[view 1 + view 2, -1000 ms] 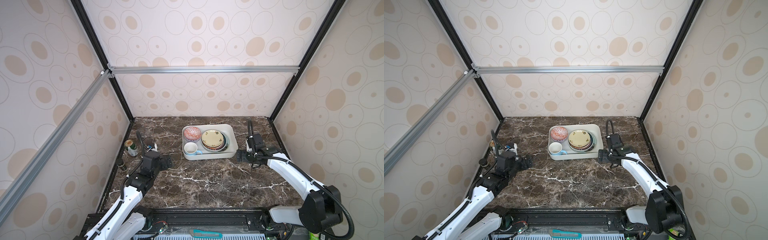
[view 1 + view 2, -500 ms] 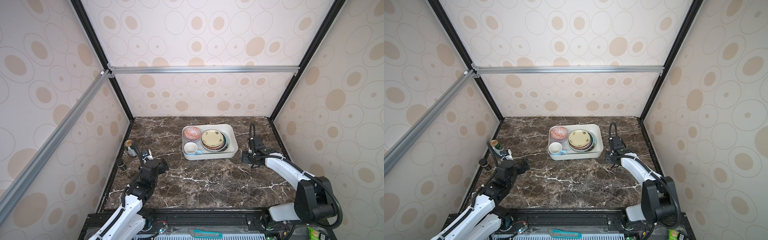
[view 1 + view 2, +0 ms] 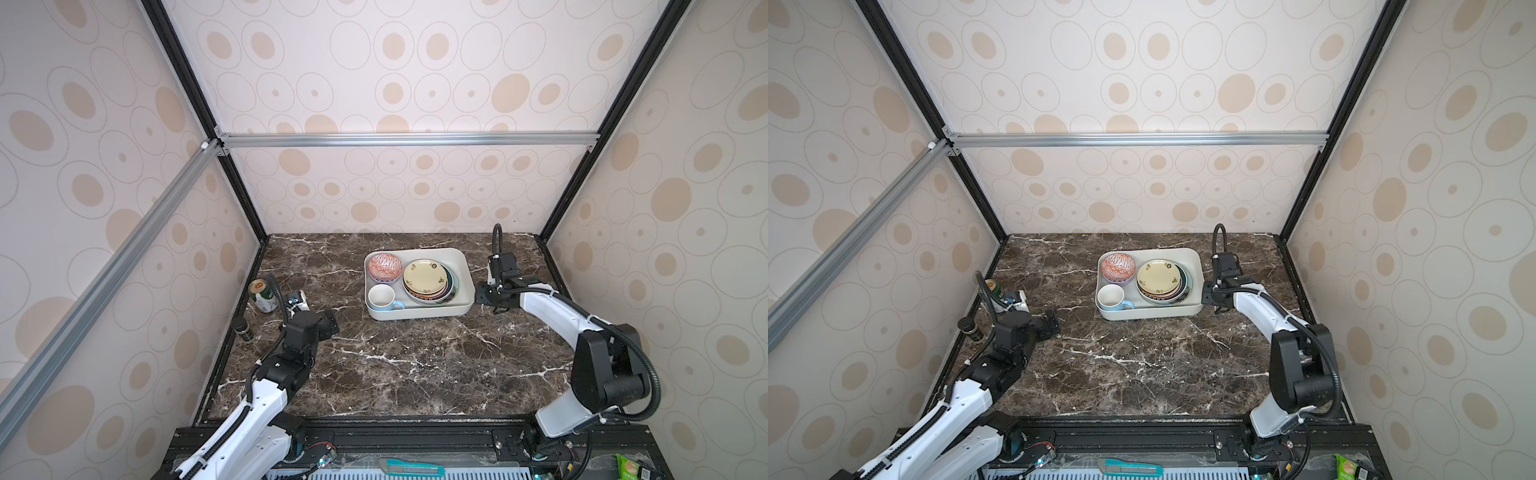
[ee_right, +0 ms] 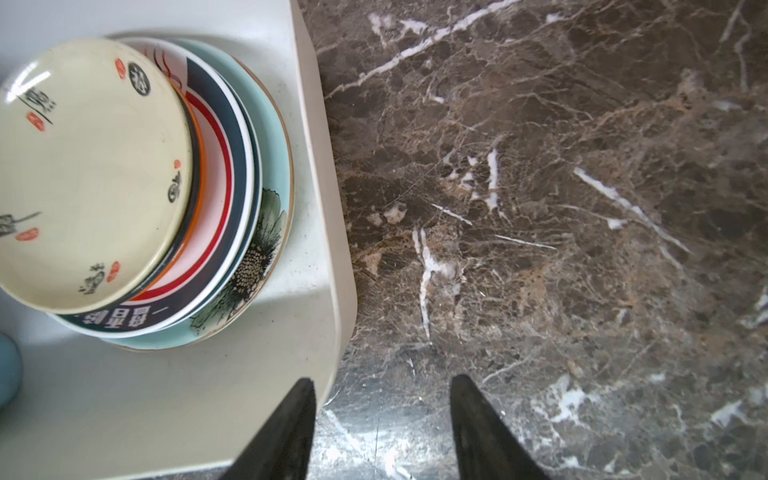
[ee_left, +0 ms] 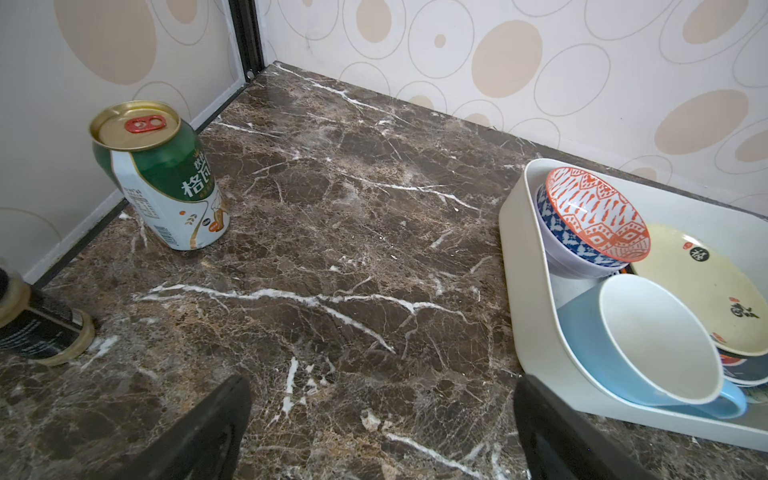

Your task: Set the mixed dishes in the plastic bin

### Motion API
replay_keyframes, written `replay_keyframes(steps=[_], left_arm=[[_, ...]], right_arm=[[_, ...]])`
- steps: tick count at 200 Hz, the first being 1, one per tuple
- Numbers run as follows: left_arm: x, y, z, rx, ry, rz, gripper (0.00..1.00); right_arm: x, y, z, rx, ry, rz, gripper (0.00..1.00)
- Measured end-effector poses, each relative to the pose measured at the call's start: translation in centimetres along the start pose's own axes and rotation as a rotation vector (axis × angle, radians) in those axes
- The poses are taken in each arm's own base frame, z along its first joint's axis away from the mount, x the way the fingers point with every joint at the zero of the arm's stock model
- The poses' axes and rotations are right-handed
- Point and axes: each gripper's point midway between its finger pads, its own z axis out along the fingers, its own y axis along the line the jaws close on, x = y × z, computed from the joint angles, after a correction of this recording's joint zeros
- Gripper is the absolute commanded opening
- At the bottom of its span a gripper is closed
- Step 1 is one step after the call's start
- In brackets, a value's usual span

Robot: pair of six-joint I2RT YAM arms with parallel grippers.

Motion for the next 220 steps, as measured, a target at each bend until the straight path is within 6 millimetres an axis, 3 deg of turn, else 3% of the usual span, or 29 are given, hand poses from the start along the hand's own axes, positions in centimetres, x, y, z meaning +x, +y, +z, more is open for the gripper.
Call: replay_keyframes(steps=[46,57,74,171,220], left_arm=[[-0.6,-0.7,0.8,0.003,0.003,0.027,0.99],[-0.6,-0.8,0.9,0.002,0.007,0.033,0.99],[-0.6,-0.9,1.1,0.0,0.011,0.038,0.99],[-0.9,-1.3,0.8,0.026,0.003,0.036,0.99],[-1.9,-1.4,0.0,0.044,-0.034,0.018,0.99]], right_arm=[[0.2,1.1,3.2,-0.026,0.072,-0.004,0.31],[0.2,1.3,3.5,-0.036,0.079,0.002,0.23],[0.1,1.9,3.6,-0.061,0.082,0.021,0.0],[0.4,2.4,3.5,-0.015,0.071,0.015,0.08],[2.3,3.7,2.5,-0.017,0.107,0.011,0.1]])
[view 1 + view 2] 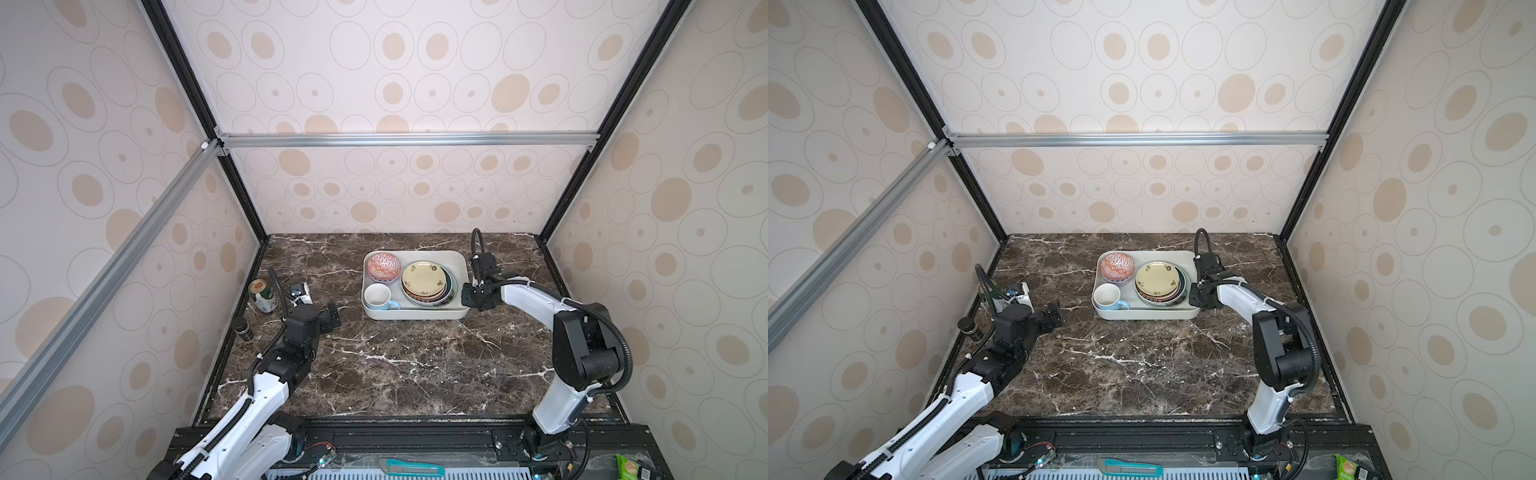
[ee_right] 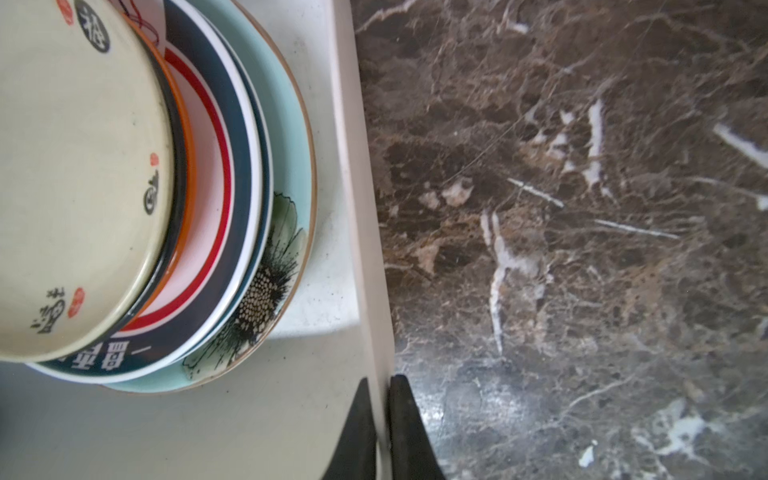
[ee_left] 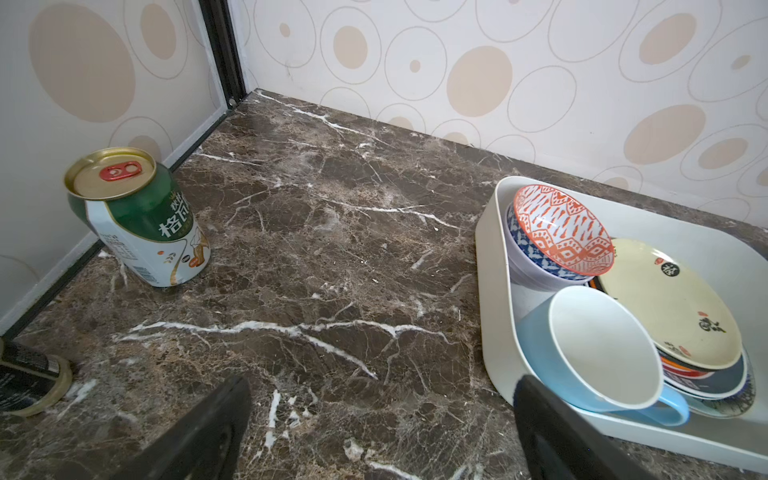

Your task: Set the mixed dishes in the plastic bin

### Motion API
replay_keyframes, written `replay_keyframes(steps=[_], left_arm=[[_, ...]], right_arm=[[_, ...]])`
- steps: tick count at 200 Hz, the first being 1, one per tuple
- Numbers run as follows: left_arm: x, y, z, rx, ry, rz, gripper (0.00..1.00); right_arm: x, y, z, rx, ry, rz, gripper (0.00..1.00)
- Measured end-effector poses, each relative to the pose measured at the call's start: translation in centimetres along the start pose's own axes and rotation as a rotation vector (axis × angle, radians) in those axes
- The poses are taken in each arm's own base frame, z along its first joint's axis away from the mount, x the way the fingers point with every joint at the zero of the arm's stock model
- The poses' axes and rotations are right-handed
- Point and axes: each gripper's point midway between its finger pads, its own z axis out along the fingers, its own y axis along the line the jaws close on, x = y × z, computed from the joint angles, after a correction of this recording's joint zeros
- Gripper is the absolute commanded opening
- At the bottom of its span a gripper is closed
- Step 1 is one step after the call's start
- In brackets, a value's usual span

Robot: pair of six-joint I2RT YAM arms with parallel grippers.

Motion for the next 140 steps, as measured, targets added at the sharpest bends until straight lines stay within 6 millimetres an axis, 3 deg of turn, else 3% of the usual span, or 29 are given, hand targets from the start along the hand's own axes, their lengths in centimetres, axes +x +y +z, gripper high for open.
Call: replay_keyframes(steps=[15,43,55,63,65,81,119,140], left_arm=[[0.1,0.0,0.0,0.002,0.004,0.001,0.99],[0.3,0.0,0.1,0.005,0.007,0.001,0.99],[0.3,0.0,0.1,0.005,0.005,0.001,0.99],[0.3,0.0,0.1,0.004,0.001,-0.001,0.99],[0.4,0.1,0.1,0.002,0.001,-0.001,0.99],[0.4,0.3,0.1,-0.009,-0.008,-0.002,0.99],[0.3,1.2,0.9,-0.064,-0.056,0.023,0.99],[0.7,1.5,2.2,-0.106,-0.065,0.085,0.99]], right_arm=[[0.5,0.3,-0.1,0.003,0.011,-0.007,0.14],[1.4,0.7,-0.4,-0.003,0.036,-0.022,0.47],[1.8,0.8,-0.7,-0.006,0.045,-0.051,0.65],[2.0,0.8,-1.2,-0.006,0.041,-0.059,0.97],[1.9,0.8,-1.4,-0.008,0.037,-0.055,0.99],[1.5,0.9,-3.4,-0.022,-0.002,-0.086,1.0],[-1.5,0.5,-10.2,-0.065,-0.212,-0.112,1.0],[-1.7,-1.4,-10.9,-0.048,-0.268,-0.099,1.0]])
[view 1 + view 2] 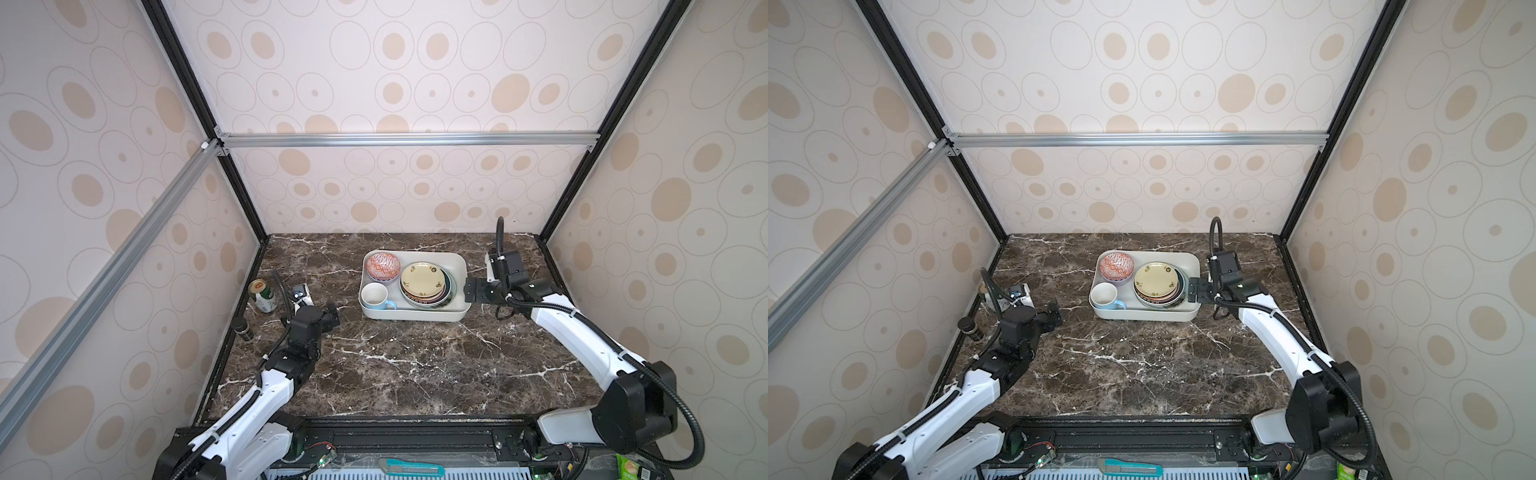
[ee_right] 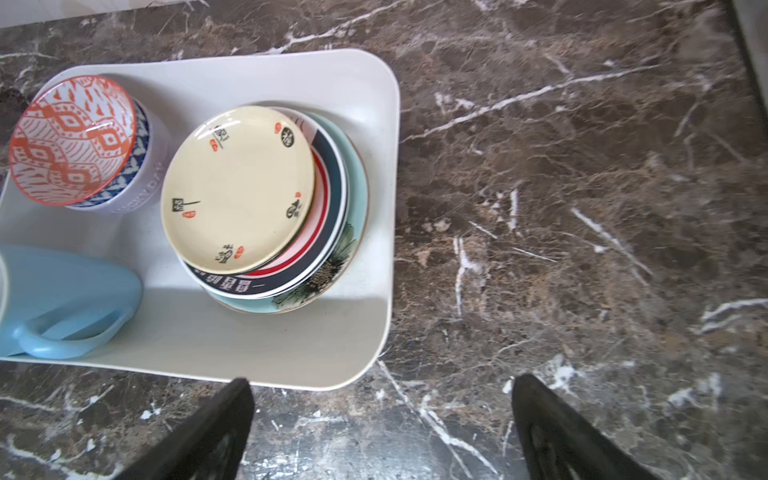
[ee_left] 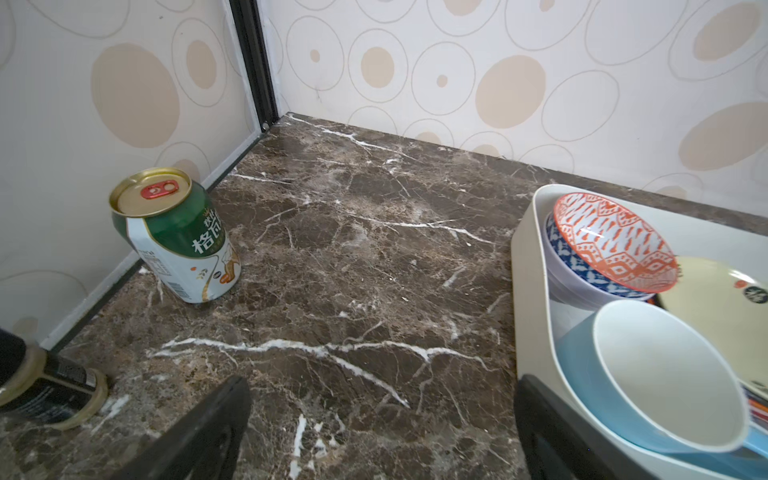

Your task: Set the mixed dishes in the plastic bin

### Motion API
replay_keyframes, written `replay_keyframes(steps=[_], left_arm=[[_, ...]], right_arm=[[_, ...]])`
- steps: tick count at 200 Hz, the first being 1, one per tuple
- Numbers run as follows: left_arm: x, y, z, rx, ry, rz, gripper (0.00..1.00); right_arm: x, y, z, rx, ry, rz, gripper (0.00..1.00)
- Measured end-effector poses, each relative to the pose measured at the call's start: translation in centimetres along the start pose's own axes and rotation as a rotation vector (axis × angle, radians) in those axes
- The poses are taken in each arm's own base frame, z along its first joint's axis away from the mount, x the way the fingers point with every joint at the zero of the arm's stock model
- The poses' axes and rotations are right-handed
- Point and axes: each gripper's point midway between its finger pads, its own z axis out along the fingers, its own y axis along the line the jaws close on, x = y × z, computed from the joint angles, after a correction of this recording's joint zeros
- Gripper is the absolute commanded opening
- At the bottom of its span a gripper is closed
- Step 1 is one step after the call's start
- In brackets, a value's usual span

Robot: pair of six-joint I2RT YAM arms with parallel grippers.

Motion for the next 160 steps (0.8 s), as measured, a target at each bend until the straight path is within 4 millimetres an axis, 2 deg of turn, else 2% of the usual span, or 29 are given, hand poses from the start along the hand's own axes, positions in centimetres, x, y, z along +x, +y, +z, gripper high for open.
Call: replay_keyframes(steps=[13,26,47,77,89,107,136,160], left_arm=[[0.4,0.1,0.9,-0.025,-0.005,0.048,0.99],[0.8,0.1,1.7,-0.045,-0.016,0.097,0.99],[1.7,0.6,2.9,-0.078,-0.033,0.17,0.99],[3.3,2.6,4.6,-0.145,-0.034,0.223,0.99],[3.7,3.6,5.0,-0.163,-0.049,0.217,0.99],[4.2,4.7,5.2,-0.175,-0.074,0.211,0.99],[2.9,4.6,5.9,-0.148,-0.158,0.199,0.99],[2.7,4.9,6.4,-0.118,-0.197,0.174,0.99]], right_arm=[[1.2,-1.6,0.8,0.028,0.006,0.0,1.0],[3.2,-3.3,2.0,0.069,0.035,-0.006,1.0],[6.2,-4.5,3.5,0.099,0.066,-0.036,1.0],[7.6,-5.5,4.4,0.113,-0.007,-0.089,1.0],[7.4,-5.9,4.5,0.123,-0.043,-0.1,1.0],[6.1,-6.6,4.3,0.131,-0.141,-0.098,1.0],[4.5,-8.6,4.5,0.151,-0.282,-0.066,1.0],[3.9,-9.4,6.1,0.168,-0.339,-0.082,1.0]])
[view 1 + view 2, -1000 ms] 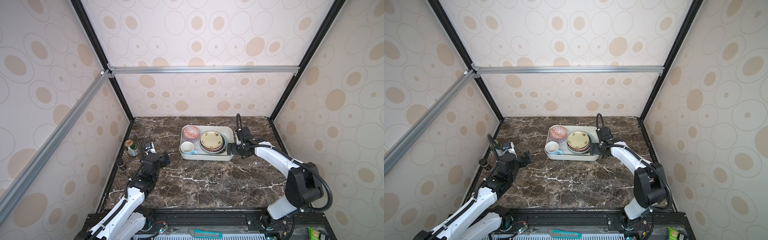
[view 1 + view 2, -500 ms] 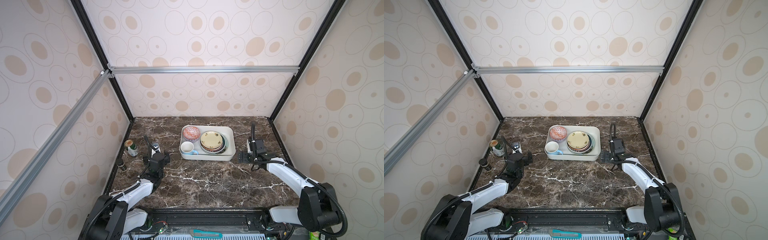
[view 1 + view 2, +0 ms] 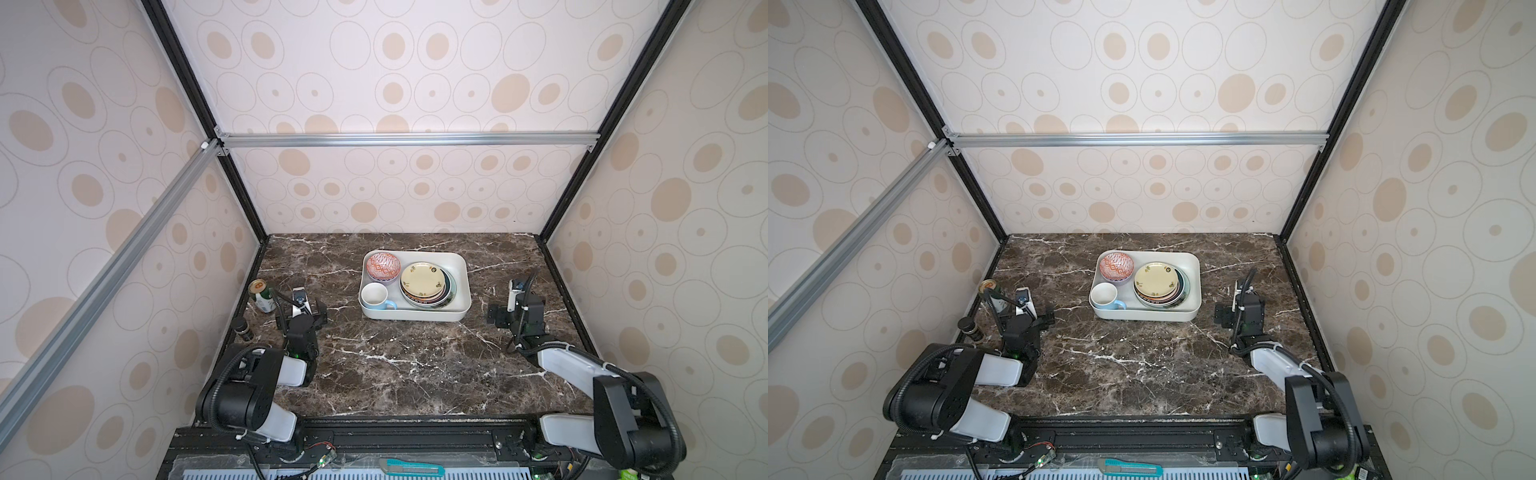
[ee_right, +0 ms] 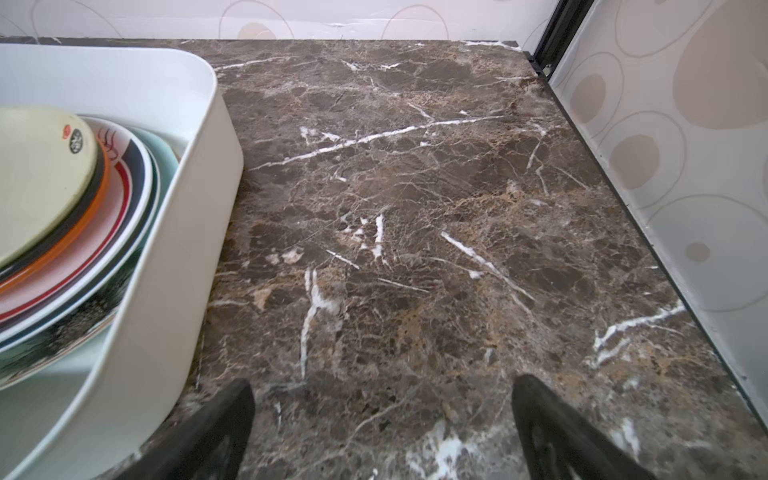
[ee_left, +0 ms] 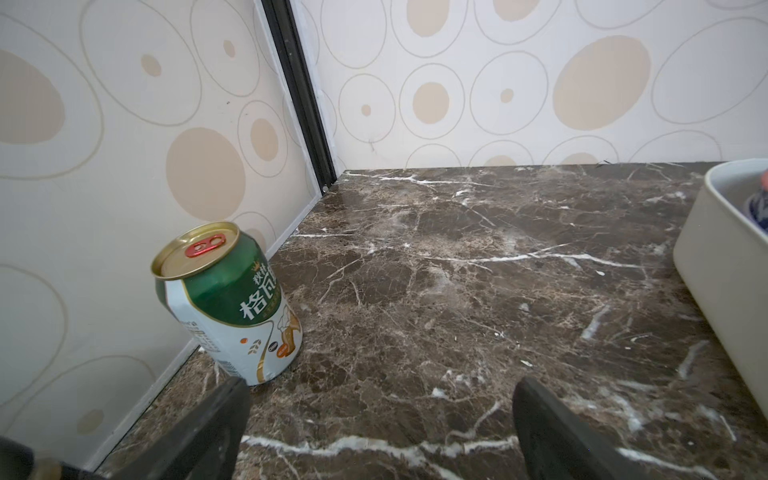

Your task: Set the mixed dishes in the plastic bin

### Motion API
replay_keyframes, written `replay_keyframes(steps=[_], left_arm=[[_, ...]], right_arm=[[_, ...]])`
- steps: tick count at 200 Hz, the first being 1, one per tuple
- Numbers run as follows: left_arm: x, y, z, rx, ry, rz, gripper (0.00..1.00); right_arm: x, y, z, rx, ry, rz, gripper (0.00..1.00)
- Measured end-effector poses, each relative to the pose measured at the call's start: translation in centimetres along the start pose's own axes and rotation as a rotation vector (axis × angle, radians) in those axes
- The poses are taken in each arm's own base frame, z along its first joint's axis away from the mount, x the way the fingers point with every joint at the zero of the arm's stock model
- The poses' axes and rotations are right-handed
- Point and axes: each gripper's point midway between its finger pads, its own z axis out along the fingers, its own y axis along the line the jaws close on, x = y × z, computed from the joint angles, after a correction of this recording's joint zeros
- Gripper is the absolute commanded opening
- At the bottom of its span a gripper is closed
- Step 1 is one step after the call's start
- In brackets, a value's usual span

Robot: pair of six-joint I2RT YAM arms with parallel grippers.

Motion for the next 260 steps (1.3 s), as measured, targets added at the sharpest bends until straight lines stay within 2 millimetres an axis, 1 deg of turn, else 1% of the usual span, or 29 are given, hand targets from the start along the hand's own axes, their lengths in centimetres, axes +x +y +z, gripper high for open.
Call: replay_keyframes(steps=[13,29,38,44,68,86,116,260], left_arm=[[0.2,0.4,0.1,0.004,-0.015,-0.014,0.99],[0.7,0.5,0.4,0.023,-0.007,-0.022,0.99],[0.5,0.4,0.5,0.035,-0.014,-0.027,0.99],[0.4,0.3,0.5,0.041,-0.017,-0.03,0.99],[-0.1,-0.1,0.5,0.068,-0.037,-0.038,0.99],[-0.3,-0.2,0.5,0.078,-0.045,-0.041,0.99],[-0.6,-0.3,0.4,0.082,-0.058,-0.045,0.99],[-0.7,-0.3,0.4,0.082,-0.063,-0.047,0.99]], right_arm=[[0.6,0.3,1.1,-0.017,-0.02,-0.011,1.0],[2.1,0.8,2.6,-0.045,-0.013,-0.029,1.0],[3.0,0.9,3.0,-0.049,0.01,-0.032,1.0],[3.2,0.8,3.1,-0.052,0.016,-0.031,1.0],[1.7,0.6,3.1,-0.05,-0.043,-0.019,1.0],[1.3,0.6,3.1,-0.051,-0.06,-0.017,1.0],[1.2,0.6,3.1,-0.053,-0.065,-0.017,1.0],[1.1,0.6,3.0,-0.054,-0.069,-0.017,1.0]])
